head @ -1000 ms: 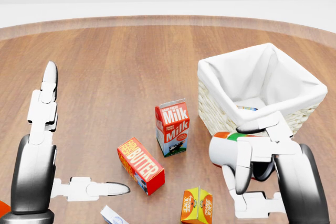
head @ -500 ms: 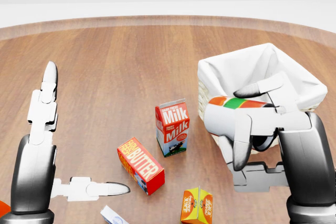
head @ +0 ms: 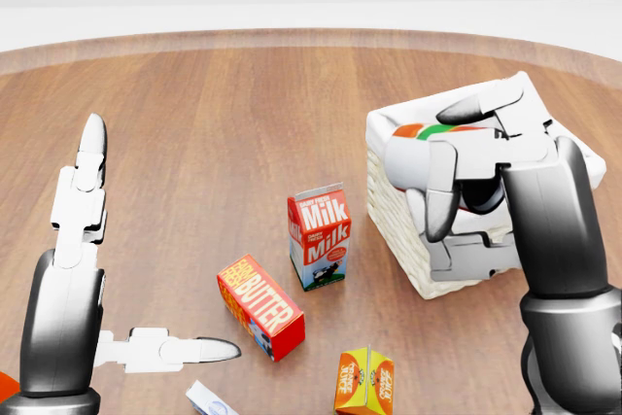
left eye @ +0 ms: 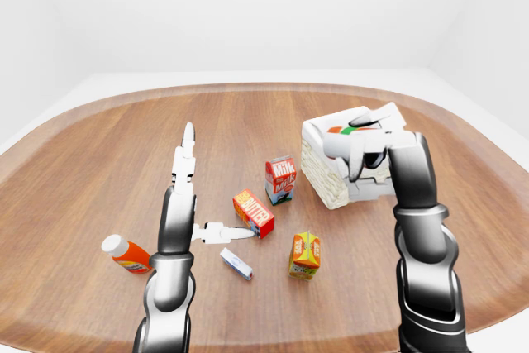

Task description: Pick up the alphabet soup and the tomato sauce, and put them in the basket.

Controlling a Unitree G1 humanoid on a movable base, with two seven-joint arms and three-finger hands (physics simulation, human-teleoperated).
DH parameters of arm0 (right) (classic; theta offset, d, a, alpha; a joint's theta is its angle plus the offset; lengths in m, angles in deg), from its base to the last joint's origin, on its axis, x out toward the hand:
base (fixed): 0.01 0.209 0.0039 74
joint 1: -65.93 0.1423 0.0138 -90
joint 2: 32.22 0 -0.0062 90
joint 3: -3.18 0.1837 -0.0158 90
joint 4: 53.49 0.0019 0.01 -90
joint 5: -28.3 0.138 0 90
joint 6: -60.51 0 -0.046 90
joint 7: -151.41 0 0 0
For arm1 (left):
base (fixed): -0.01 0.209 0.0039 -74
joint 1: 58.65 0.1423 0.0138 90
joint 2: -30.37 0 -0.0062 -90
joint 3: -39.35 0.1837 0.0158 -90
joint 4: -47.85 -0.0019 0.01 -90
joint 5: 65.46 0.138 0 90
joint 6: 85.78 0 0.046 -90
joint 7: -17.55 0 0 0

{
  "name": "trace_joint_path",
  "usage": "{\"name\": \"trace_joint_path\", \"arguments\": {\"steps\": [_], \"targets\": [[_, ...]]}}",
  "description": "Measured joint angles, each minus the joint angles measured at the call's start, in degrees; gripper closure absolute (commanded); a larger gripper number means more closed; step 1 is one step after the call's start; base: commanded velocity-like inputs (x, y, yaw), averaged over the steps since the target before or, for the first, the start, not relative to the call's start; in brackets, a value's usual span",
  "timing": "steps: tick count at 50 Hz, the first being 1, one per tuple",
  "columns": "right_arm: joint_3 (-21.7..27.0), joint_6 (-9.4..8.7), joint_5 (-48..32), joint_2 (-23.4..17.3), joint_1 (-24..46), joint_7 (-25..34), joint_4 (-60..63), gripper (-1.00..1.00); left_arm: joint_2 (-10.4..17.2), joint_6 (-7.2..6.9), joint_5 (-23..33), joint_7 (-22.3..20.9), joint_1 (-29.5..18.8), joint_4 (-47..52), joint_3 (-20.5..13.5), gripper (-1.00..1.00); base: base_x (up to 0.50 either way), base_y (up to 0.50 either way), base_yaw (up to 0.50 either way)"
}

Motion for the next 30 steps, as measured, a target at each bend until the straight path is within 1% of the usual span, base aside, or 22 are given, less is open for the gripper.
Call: {"name": "trace_joint_path", "arguments": {"steps": [9,14,18,26,30], "targets": [[1.02,-0.68,-0.98,-1.60,3.79,-1.02,-4.03,1.00,-0.02,0.00,0.09,0.07,-0.04,-0.06,0.03,-1.00,0.00,0.00,0.00],[1.53,-0.75,-1.79,-2.70,6.05,-1.77,-7.15,1.00,-0.02,0.00,0.13,0.14,-0.08,-0.16,0.03,-1.00,0.00,0.00,0.00],[1.74,-0.58,-2.51,-3.40,7.55,-2.37,-9.52,1.00,-0.01,0.00,0.12,0.19,-0.11,-0.25,0.01,-1.00,0.00,0.00,0.00],[1.88,0.33,-4.07,-4.40,9.81,-3.71,-14.25,1.00,0.00,0.00,0.10,0.28,-0.17,-0.46,-0.05,-1.00,0.00,0.00,0.00],[1.84,0.42,-4.83,-4.79,11.02,-4.11,-16.25,1.00,-0.01,0.00,0.09,0.31,-0.19,-0.52,-0.06,-1.00,0.00,0.00,0.00]]}}
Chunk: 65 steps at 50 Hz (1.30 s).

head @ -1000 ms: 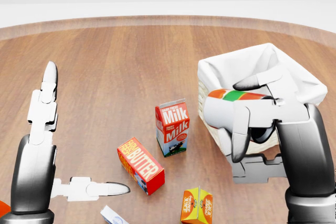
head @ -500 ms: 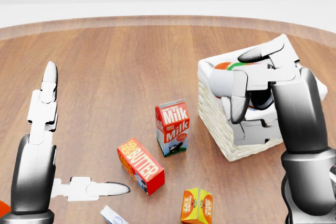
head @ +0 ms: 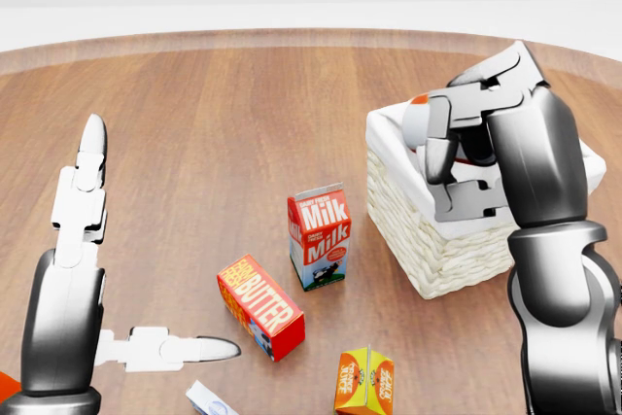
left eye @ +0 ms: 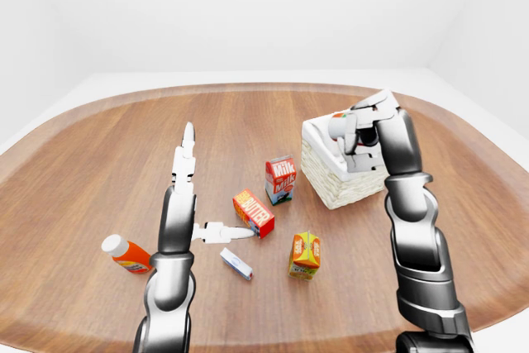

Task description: Pick up the alphabet soup and the tomato sauce, and put them in the basket.

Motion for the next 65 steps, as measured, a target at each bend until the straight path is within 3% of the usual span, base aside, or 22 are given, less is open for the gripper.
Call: {"name": "trace_joint_path", "arguments": {"steps": [32,65], "targets": [[-0.46,1.75,-4.05,-4.43,14.45,-5.97,-23.21,1.00,0.01,0.00,-0.08,-0.16,-0.05,0.08,-0.04,-1.00,0.00,0.00,0.00],[-2.87,1.75,-9.15,-7.50,30.33,-17.12,-56.52,1.00,0.01,0.00,-0.10,-0.19,-0.08,0.12,-0.04,-1.00,0.00,0.00,0.00]]}}
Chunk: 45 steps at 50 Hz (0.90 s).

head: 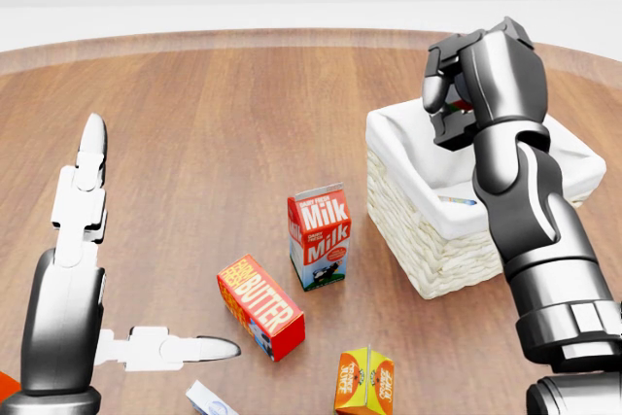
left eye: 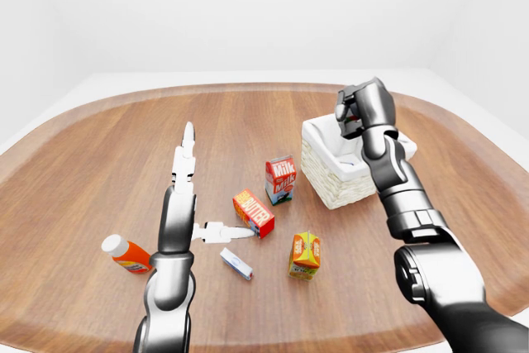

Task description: Pick up the alphabet soup and the tomato sauce, and put them in the basket.

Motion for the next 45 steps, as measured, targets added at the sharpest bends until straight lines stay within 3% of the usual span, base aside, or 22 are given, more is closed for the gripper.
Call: {"name": "trace_joint_path", "arguments": {"steps": [45], "targets": [[-2.81,0.00,-4.42,-0.30,16.60,-8.28,-27.96,1.00,0.01,0.00,-0.20,0.02,0.12,-0.12,0.01,-1.00,0.00,0.00,0.00]]}}
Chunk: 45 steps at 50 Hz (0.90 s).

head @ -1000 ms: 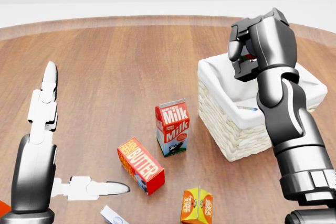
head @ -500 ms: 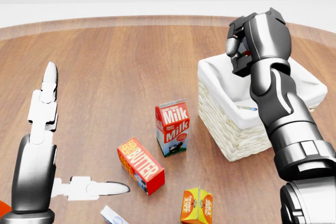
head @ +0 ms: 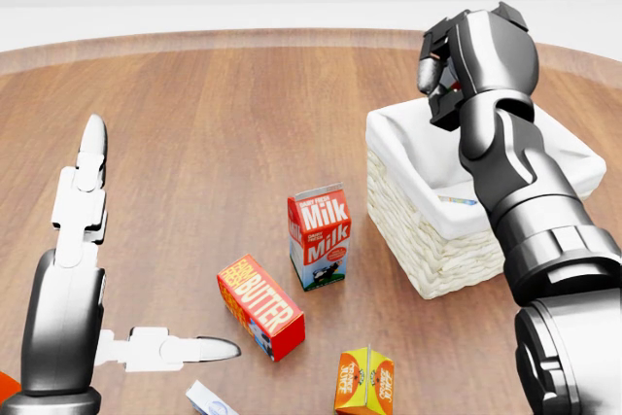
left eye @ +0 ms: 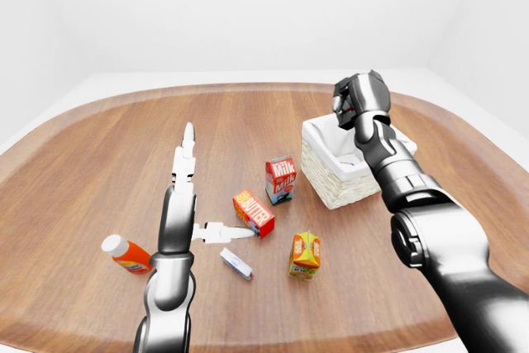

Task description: Pick up the alphabet soup and the tomato sauce, and put them in the basket.

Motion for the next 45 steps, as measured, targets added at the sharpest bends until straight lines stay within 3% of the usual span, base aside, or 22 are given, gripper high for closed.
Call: {"name": "trace_joint_path", "arguments": {"steps": [18,45], "targets": [[-1.86,-0.16,-6.60,-0.09,1.60,-3.19,-4.55,1.00,-0.03,0.00,0.04,0.00,-0.05,-0.09,0.02,-1.00,0.00,0.00,0.00],[-2.43,-2.54,-14.44,0.24,0.04,-6.49,-7.06,1.00,-0.02,0.00,0.00,-0.03,-0.25,-0.06,-0.01,-1.00,0.00,0.00,0.00]]}}
